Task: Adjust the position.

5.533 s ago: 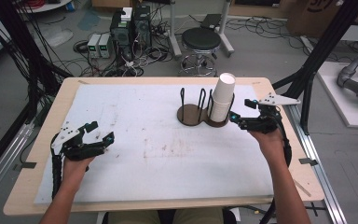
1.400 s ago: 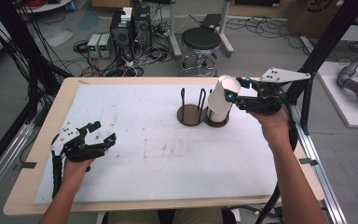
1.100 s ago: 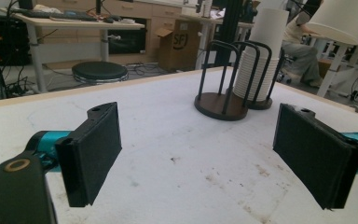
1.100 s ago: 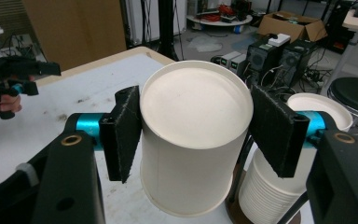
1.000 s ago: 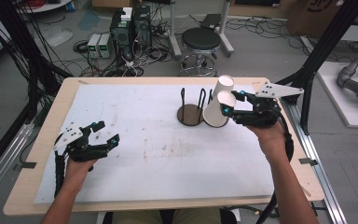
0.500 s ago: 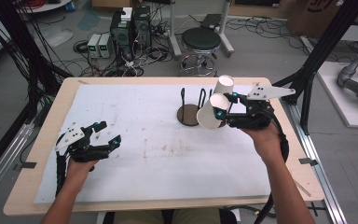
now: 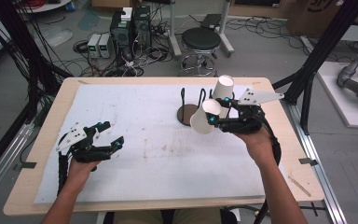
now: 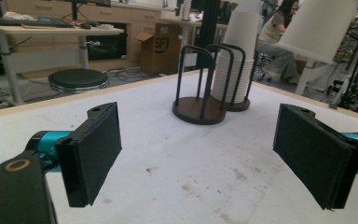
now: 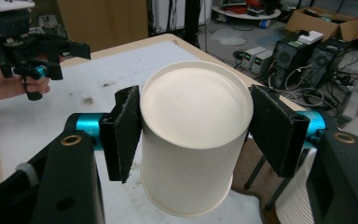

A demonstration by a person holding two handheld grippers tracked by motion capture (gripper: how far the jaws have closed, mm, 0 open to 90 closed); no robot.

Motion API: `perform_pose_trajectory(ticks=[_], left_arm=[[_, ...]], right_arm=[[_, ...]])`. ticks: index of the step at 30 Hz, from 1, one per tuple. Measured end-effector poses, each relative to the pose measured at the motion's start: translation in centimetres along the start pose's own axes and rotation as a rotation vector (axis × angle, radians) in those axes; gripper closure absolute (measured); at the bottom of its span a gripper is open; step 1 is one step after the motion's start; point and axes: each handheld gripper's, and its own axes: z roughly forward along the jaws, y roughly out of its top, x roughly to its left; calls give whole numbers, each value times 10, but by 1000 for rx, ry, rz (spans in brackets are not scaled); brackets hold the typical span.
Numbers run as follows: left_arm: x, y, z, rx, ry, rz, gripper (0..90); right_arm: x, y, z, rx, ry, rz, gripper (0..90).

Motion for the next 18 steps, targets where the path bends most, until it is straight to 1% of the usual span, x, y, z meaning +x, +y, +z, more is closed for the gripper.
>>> perform_pose_trajectory(ticks=[3, 5, 8, 9, 10, 11, 13, 14, 18], left_arm=[[-4, 1, 2, -3, -33, 1, 148], [-8, 3, 5, 4, -53, 15, 146], [-14, 4, 9, 15, -95, 27, 146], [-16, 5, 11, 19, -108, 35, 146], [-18, 5, 12, 17, -118, 35, 146], [-20, 6, 14, 18, -135, 34, 146], [-25, 8, 18, 22, -160, 46, 146], [-28, 9, 21, 24, -178, 51, 146], [-35, 13, 30, 33, -226, 63, 146]], right_arm=[[3, -5, 8, 4, 25, -5, 373], [5, -8, 14, 8, 48, -11, 373], [8, -11, 22, 13, 76, -16, 372], [9, -11, 25, 16, 86, -15, 372], [11, -12, 28, 12, 104, -19, 372], [13, -12, 29, 13, 110, -21, 372], [17, -13, 33, 12, 127, -31, 373], [19, -13, 35, 12, 134, -35, 372], [27, -12, 43, 13, 162, -46, 372]])
